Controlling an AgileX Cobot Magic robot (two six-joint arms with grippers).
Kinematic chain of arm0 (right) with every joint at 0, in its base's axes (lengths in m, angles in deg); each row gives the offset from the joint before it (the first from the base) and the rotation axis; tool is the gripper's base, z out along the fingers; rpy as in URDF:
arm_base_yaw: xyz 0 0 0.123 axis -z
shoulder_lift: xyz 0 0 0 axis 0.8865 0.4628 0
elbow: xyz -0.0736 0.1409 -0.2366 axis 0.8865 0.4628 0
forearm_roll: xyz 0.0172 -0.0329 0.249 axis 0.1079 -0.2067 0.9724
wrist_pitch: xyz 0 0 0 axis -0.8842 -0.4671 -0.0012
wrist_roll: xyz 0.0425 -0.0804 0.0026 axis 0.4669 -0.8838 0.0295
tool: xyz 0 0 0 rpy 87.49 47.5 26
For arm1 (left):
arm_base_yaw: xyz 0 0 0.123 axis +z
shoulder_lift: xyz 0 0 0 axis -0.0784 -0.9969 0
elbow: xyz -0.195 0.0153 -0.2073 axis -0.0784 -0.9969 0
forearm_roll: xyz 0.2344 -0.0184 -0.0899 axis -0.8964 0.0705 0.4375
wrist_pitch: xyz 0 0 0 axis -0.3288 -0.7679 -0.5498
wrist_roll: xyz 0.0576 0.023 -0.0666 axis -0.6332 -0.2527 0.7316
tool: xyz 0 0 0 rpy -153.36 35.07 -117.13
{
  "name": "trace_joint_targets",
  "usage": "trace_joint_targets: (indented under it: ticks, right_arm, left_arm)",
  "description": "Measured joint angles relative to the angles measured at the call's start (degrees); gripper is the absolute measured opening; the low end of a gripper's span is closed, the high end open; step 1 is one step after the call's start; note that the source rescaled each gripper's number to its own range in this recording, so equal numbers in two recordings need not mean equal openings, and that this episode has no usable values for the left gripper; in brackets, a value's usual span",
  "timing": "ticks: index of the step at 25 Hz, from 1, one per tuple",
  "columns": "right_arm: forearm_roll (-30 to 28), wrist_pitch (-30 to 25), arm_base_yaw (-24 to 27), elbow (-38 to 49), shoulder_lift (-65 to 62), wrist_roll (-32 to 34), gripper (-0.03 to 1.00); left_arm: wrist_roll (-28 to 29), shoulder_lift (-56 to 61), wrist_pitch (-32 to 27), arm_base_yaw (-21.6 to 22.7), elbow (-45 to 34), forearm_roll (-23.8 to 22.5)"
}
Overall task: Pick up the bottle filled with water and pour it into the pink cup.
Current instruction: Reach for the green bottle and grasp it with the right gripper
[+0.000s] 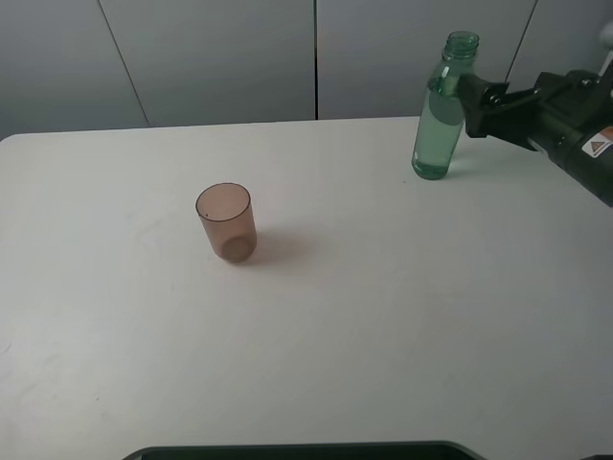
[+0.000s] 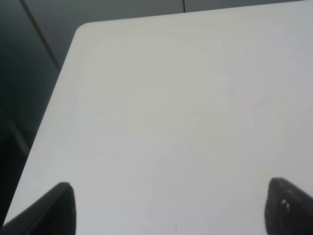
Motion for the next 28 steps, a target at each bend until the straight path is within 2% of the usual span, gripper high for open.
trace_joint_targets:
  ticks: [5, 14, 22, 28]
  right_arm:
    - [-1.1, 4.1, 0.0, 0.0, 5.7, 0.4, 1.0]
    - [-1.8, 4.8, 0.0, -6.0, 13.3, -0.2, 1.0]
    - [-0.4, -1.7, 0.0, -11.4, 17.3, -0.2, 1.0]
    - [2.1, -3.5, 0.0, -15.3, 20.5, -2.3, 1.0]
  left_arm:
    - [0.0, 0.0, 0.0, 0.0, 0.0, 0.0]
    - [0.0, 0.0, 0.0, 0.0, 0.0, 0.0]
    - [0.0, 0.0, 0.0, 0.0, 0.0, 0.0]
    - [0.0, 0.0, 0.0, 0.0, 0.0, 0.0]
